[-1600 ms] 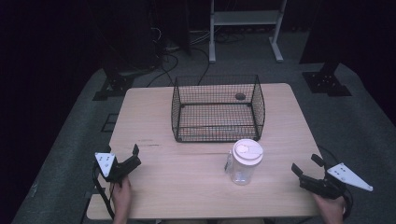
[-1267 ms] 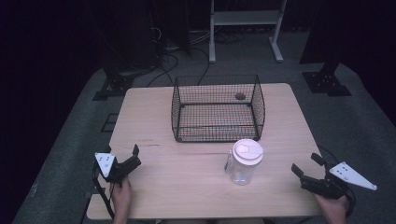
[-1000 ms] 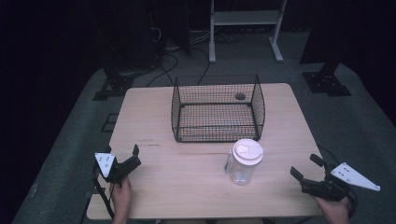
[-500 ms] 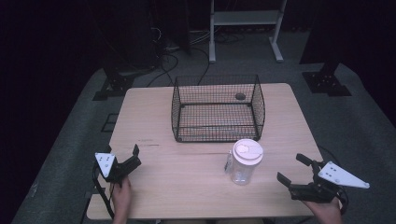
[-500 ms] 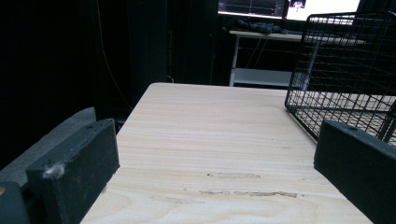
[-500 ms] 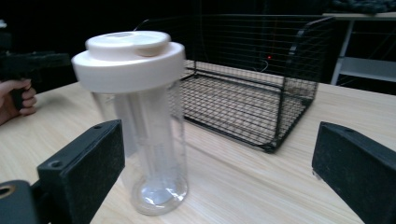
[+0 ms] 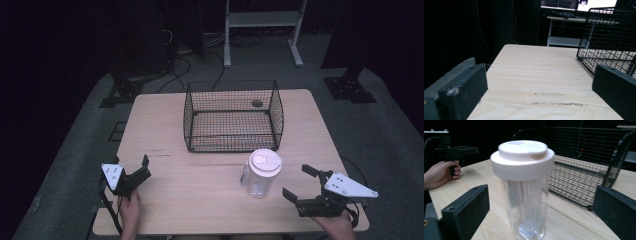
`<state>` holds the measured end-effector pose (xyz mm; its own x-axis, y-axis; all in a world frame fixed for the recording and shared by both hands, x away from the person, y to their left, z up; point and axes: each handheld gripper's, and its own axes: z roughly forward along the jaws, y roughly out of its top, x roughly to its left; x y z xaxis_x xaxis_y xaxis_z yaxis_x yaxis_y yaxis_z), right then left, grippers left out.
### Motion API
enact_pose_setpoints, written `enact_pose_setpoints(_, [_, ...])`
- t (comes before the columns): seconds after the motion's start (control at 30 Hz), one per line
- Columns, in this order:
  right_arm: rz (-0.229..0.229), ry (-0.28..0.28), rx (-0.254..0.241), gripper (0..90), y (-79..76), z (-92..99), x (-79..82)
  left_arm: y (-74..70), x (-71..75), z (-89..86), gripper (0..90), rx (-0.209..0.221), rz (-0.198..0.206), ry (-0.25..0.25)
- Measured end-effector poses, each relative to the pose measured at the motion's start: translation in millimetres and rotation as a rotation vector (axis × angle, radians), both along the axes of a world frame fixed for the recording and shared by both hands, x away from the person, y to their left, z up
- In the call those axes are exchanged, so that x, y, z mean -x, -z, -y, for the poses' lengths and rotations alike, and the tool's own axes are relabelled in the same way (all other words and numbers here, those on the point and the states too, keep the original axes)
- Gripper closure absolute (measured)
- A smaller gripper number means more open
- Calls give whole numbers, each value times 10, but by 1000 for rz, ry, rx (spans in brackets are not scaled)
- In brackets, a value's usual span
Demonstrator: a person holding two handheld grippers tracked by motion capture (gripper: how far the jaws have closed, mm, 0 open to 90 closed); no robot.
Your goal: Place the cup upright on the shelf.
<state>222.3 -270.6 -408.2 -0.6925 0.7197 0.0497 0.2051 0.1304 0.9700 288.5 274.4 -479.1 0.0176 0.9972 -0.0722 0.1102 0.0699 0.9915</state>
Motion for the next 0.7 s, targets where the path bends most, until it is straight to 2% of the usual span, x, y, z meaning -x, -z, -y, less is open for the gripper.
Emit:
enact_pose_setpoints(0.13, [-7,-28,7,3,-26,-111,-17,0,0,-1,0,-1,0,0])
enact_pose_setpoints(0.7, [-32,-45,20,3,7,-315,-230,0,0,-4,0,3,2,0])
